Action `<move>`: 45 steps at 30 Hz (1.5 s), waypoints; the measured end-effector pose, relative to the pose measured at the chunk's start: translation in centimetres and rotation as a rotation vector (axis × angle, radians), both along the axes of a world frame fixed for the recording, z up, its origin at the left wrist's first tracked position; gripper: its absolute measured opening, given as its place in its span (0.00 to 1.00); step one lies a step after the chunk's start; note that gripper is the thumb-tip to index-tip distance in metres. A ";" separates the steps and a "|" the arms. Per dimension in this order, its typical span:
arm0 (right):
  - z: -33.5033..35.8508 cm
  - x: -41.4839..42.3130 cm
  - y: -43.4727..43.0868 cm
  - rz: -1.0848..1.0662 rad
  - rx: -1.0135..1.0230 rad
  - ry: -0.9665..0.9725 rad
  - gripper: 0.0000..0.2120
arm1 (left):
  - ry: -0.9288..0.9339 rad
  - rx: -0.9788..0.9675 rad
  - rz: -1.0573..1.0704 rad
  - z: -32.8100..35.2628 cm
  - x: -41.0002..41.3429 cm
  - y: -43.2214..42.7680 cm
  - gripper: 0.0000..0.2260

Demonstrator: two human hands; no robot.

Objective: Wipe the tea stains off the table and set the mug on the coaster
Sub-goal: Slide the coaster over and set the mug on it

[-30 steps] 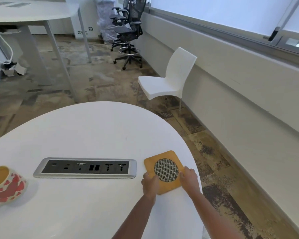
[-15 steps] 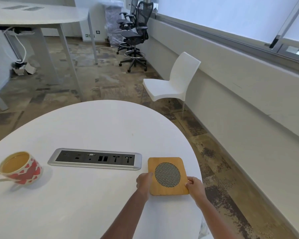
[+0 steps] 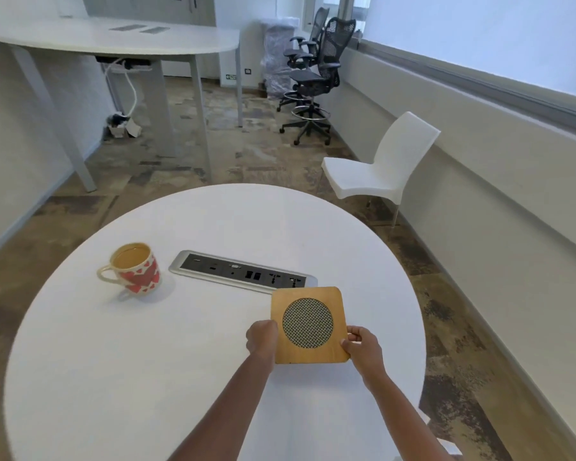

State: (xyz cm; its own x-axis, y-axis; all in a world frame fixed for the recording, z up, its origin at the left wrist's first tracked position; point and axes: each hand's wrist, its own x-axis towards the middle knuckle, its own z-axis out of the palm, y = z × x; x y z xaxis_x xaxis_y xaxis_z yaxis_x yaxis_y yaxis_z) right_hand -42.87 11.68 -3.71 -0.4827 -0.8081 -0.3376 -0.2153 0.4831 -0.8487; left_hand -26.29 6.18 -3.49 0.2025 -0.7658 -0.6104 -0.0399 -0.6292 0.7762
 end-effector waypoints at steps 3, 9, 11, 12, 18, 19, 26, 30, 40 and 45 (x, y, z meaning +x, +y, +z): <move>-0.2 2.9 -0.5 0.060 0.006 -0.009 0.14 | -0.071 0.037 0.050 0.0 3.0 0.2 0.12; -1.3 8.8 -2.0 0.155 0.066 -0.003 0.13 | -0.236 0.099 0.026 -1.1 9.1 -0.8 0.14; -1.6 11.0 -2.3 0.160 0.099 -0.014 0.12 | -0.280 0.106 -0.004 -1.3 11.3 -1.5 0.13; -1.7 12.2 -2.5 0.156 0.116 -0.021 0.12 | -0.305 0.109 -0.019 -1.3 12.4 -1.8 0.13; -3.1 18.4 -3.3 0.173 0.206 -0.068 0.09 | -0.491 0.083 -0.141 -1.5 18.0 -3.4 0.16; -3.2 19.2 -3.4 0.168 0.215 -0.083 0.09 | -0.496 0.075 -0.142 -1.5 18.8 -3.6 0.16; -3.7 22.8 -3.7 0.097 0.247 -0.090 0.13 | -0.502 0.045 -0.215 -2.1 21.8 -5.0 0.15; -4.0 23.5 -4.5 0.054 0.227 -0.032 0.12 | -0.466 0.016 -0.232 -2.4 22.4 -5.5 0.16; -3.7 23.3 -5.6 0.197 0.379 0.179 0.13 | -0.425 -0.093 -0.292 -2.8 23.1 -5.5 0.15; -2.7 23.1 -6.3 0.275 0.475 0.341 0.14 | -0.417 -0.096 -0.367 -2.7 23.8 -6.0 0.14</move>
State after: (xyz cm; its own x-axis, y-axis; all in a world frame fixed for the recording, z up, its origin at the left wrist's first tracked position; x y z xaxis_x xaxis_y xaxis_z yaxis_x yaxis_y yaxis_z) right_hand -19.73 5.36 -6.42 -0.4230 -0.7180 -0.5527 -0.6046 0.6780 -0.4180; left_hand -2.48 0.22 -6.16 0.1220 -0.8795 -0.4601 -0.5584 -0.4441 0.7007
